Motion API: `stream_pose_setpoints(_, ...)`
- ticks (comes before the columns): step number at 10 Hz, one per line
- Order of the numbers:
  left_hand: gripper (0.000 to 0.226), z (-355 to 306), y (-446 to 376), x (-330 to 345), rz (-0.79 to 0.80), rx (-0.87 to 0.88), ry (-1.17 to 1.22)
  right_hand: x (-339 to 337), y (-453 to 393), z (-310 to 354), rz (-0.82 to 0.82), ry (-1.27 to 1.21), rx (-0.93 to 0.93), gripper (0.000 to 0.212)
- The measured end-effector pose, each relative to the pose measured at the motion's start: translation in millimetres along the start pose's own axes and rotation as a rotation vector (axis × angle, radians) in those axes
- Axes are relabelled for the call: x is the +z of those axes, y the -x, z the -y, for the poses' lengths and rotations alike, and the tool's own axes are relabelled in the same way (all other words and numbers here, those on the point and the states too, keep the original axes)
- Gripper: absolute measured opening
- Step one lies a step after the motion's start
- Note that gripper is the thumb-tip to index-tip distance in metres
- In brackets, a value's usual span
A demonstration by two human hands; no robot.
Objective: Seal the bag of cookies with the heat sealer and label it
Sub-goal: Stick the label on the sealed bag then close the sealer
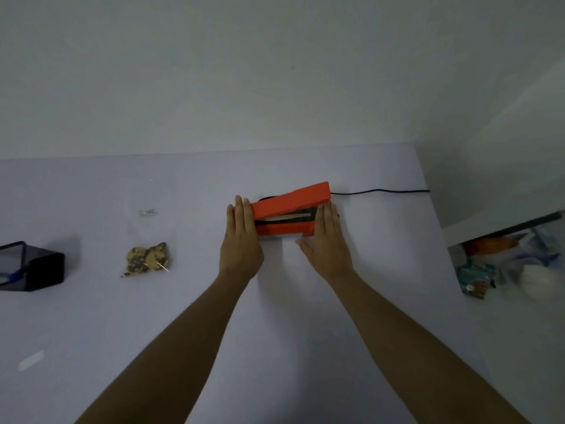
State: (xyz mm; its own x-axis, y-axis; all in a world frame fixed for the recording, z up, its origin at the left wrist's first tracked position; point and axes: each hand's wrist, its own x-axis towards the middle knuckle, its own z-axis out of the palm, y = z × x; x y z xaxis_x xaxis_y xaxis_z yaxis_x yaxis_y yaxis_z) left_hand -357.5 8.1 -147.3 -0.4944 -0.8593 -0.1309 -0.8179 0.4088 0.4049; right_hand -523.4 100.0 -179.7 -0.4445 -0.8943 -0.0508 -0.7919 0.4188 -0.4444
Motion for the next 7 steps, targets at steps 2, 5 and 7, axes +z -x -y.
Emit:
stream_pose_setpoints(2,0.082,-2,-8,-2,0.003,-0.007,-0.006,-1,-7,0,-0.001,0.009,0.010,0.102)
stream_pose_setpoints(5,0.081,-2,-3,-7,0.011,0.001,-0.002,-4,1,5,-0.005,0.104,0.014,0.102)
stream_pose_setpoints(7,0.082,14,31,-14,-0.024,-0.020,0.017,2,33,32,-0.066,0.120,-0.026,0.088)
